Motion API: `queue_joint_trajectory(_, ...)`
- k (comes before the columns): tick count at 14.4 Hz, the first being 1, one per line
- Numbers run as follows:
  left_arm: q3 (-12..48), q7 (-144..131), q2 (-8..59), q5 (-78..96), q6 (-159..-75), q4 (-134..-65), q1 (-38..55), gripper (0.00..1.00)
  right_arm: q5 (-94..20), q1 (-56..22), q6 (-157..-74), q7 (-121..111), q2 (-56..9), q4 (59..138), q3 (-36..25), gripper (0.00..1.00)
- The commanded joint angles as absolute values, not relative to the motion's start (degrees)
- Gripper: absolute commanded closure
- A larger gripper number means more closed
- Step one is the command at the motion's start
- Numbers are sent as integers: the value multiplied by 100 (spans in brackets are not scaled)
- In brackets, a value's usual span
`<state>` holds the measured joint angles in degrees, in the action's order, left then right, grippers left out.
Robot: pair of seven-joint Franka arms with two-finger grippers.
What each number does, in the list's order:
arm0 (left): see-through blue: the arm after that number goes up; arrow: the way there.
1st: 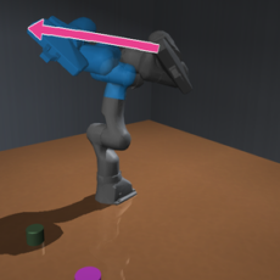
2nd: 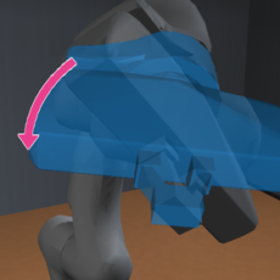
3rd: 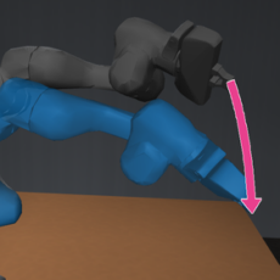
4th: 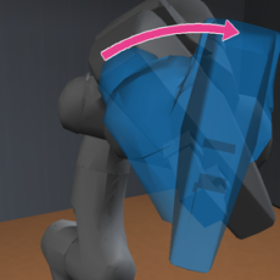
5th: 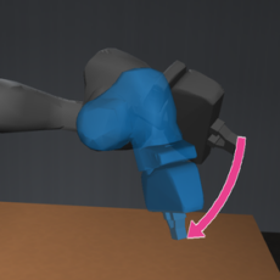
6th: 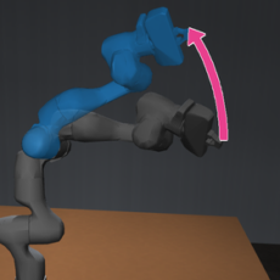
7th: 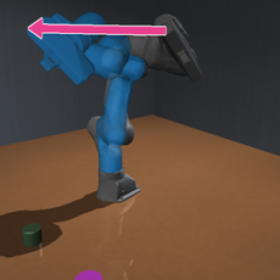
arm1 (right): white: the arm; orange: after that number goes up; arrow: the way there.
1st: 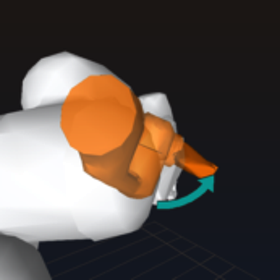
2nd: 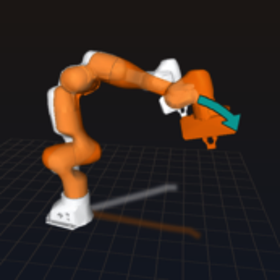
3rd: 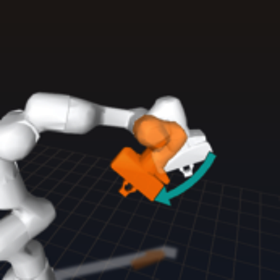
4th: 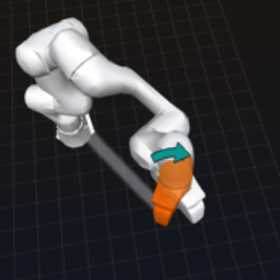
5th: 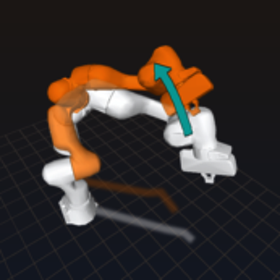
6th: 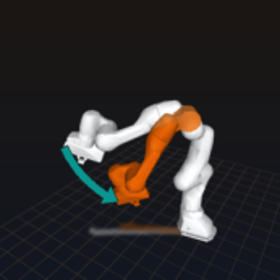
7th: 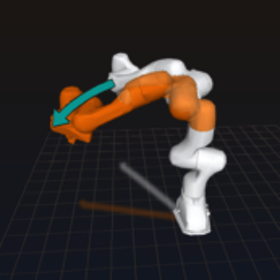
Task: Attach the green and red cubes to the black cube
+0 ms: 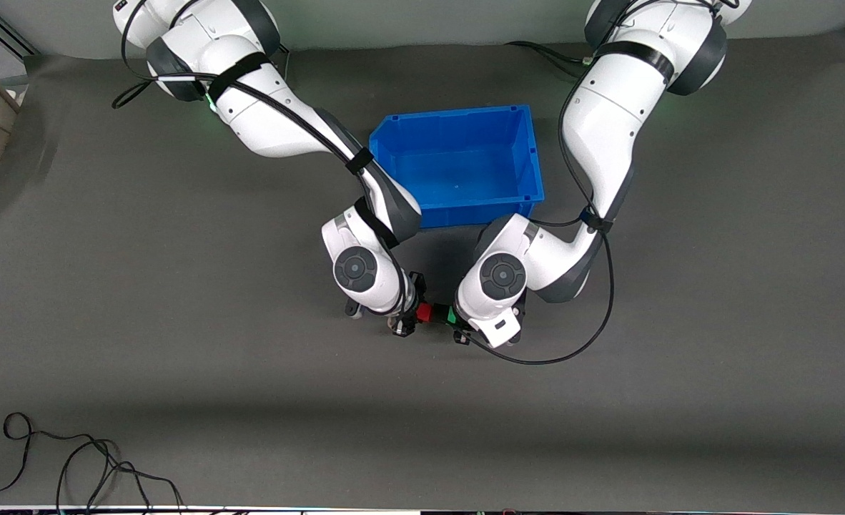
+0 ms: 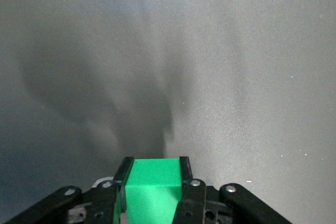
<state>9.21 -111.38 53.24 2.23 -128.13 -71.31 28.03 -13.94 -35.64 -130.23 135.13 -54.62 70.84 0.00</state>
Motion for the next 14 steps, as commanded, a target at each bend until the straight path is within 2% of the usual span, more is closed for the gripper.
queue_joint_trajectory(1,923,-11092,5300,325,-12753,-7102,2812,100,-1415,-3621,-13087,13676,-5634,6838,-18,100)
queue_joint_trajectory(8,896,-11074,5265,308,-12762,-7075,2804,98,-1415,-3630,-13201,13632,-5651,6864,-18,100)
queue_joint_trajectory(11,888,-11057,5273,299,-12770,-7040,2769,71,-1415,-3630,-13201,13614,-5651,6873,-18,100)
queue_joint_trajectory(14,888,-11100,5273,316,-12771,-7031,2760,65,-1406,-3630,-13201,13605,-5651,6882,-26,100)
